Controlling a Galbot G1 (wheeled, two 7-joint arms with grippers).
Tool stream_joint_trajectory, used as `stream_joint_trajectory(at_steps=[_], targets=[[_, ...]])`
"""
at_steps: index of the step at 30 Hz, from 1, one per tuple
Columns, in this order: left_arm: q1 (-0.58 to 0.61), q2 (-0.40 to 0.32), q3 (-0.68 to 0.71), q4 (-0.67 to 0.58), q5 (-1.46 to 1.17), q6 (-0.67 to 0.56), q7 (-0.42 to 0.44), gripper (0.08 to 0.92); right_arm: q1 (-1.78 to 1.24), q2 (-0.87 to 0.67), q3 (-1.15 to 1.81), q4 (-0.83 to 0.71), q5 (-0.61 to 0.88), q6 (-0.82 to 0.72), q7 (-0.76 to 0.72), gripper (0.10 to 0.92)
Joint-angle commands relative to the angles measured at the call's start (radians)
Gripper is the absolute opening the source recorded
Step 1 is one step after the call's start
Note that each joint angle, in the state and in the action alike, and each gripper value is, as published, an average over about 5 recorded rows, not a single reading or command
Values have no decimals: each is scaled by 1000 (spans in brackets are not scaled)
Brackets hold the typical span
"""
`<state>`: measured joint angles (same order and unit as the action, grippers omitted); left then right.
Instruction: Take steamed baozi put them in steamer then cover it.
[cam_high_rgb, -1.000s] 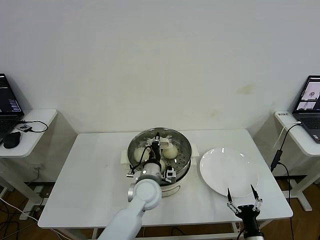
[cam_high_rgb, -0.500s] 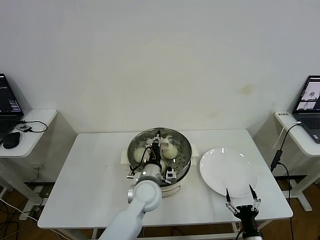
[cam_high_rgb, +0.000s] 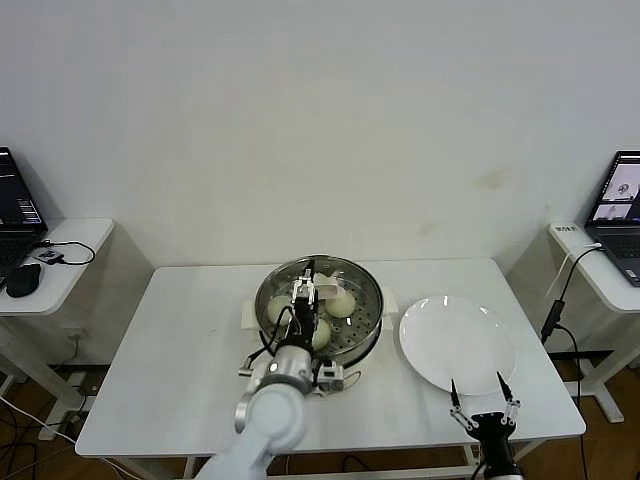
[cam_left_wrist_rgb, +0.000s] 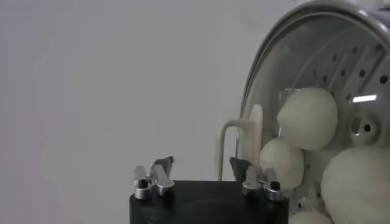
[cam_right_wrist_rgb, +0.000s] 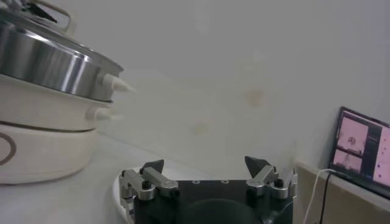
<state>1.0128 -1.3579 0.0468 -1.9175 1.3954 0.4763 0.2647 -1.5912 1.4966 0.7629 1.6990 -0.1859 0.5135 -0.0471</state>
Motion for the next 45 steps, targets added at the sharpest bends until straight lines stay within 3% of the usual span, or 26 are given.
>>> stream_joint_trajectory(at_steps=[1, 4, 7, 10, 13, 18, 28, 37, 45], targets=[[194, 87, -40, -250, -123, -46, -81, 813, -3, 1, 2, 2, 0, 0, -1, 823], [290, 109, -116, -285, -297, -142, -231, 821, -7, -2, 5, 2, 4, 1, -4, 823], [402, 107, -262, -263, -679, -347, -375, 823, -11, -6, 4, 8, 12, -1, -7, 823], [486, 115, -409, -223, -1162, -514, -448, 823, -25, -23, -11, 20, 30, -11, -12, 823], [548, 128, -516, -207, -1457, -564, -502, 823, -52, -59, -38, 33, 57, -21, -18, 823], [621, 131, -612, -199, -1620, -542, -512, 823, -118, -145, -79, 82, 126, -57, -35, 823], [704, 115, -702, -105, -1688, -611, -493, 823, -206, -224, -136, 190, 310, -168, -50, 823], [799, 104, -716, -94, -1698, -642, -415, 823, -236, -245, -182, 246, 364, -242, -59, 823], [810, 87, -709, -90, -1670, -647, -384, 823, -246, -246, -193, 266, 348, -286, -61, 823]])
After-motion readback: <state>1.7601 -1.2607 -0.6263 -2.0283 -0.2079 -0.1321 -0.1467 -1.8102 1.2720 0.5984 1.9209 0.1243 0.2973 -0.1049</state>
